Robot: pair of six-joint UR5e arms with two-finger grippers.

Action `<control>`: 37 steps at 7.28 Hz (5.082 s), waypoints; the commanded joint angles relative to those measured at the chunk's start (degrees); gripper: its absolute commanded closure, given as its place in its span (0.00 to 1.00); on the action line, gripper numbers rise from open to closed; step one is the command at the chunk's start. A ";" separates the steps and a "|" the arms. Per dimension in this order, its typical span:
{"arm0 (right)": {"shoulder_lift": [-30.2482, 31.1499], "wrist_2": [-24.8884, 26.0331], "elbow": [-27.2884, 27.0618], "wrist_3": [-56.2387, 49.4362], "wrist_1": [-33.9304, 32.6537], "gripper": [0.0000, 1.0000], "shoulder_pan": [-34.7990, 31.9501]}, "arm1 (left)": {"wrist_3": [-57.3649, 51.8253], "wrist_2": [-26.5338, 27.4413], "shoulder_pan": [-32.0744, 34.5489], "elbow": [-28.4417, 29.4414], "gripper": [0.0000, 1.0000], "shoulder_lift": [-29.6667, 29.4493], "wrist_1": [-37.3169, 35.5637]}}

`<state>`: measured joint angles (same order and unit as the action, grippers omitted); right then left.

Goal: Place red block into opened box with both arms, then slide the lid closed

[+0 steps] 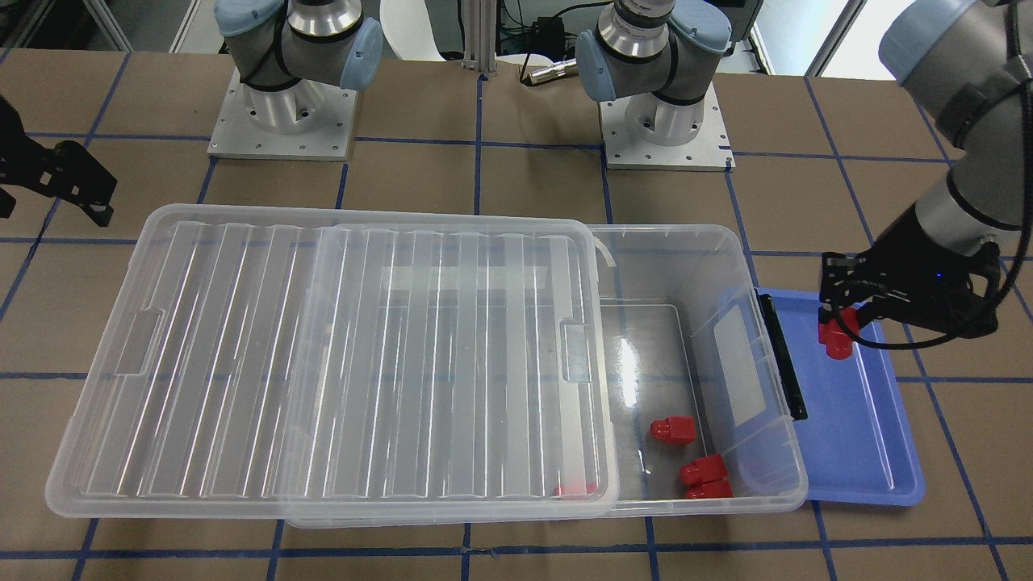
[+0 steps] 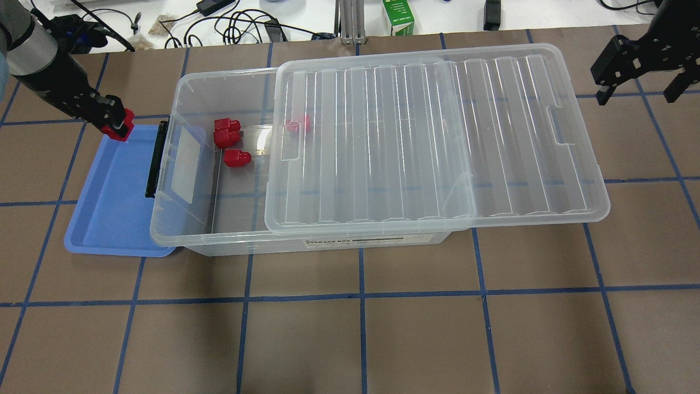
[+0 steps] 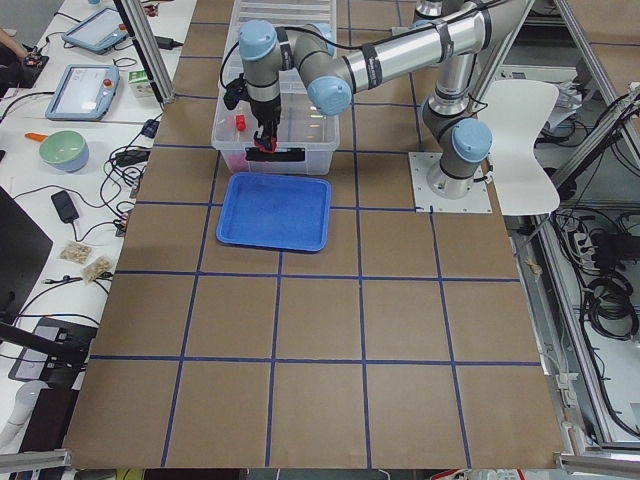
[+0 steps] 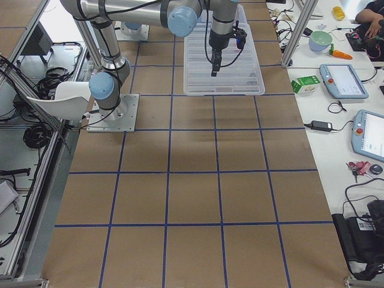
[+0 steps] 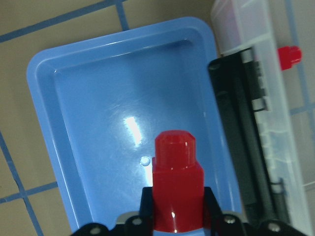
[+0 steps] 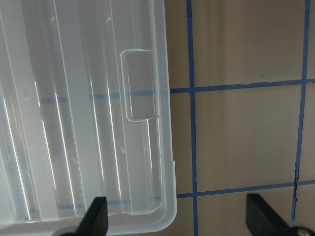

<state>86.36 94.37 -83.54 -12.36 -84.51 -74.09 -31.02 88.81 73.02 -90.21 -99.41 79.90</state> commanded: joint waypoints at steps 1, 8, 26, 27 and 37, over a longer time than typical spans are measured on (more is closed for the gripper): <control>0.03 0.46 -0.04 0.23 0.05 0.00 0.09 | 12.52 -0.57 8.42 -1.80 1.00 1.76 0.52; -0.93 0.55 -1.45 0.23 -0.30 0.00 0.26 | 21.61 -0.92 12.50 -19.28 1.00 -0.44 -16.79; -9.01 1.52 -1.54 -3.63 -8.04 0.00 2.45 | 23.72 -1.97 12.76 -15.20 0.00 1.30 -10.71; -10.33 1.52 -1.54 -4.16 -8.91 0.00 2.64 | 23.72 -1.97 12.85 -11.60 0.00 3.58 -4.38; -13.77 1.52 -4.79 -5.66 -11.73 0.00 4.75 | 23.64 0.65 12.85 -6.39 0.00 11.52 3.95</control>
<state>72.62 96.02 -87.79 -18.25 -95.92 -69.28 -7.48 88.77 85.87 -97.07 -87.62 83.93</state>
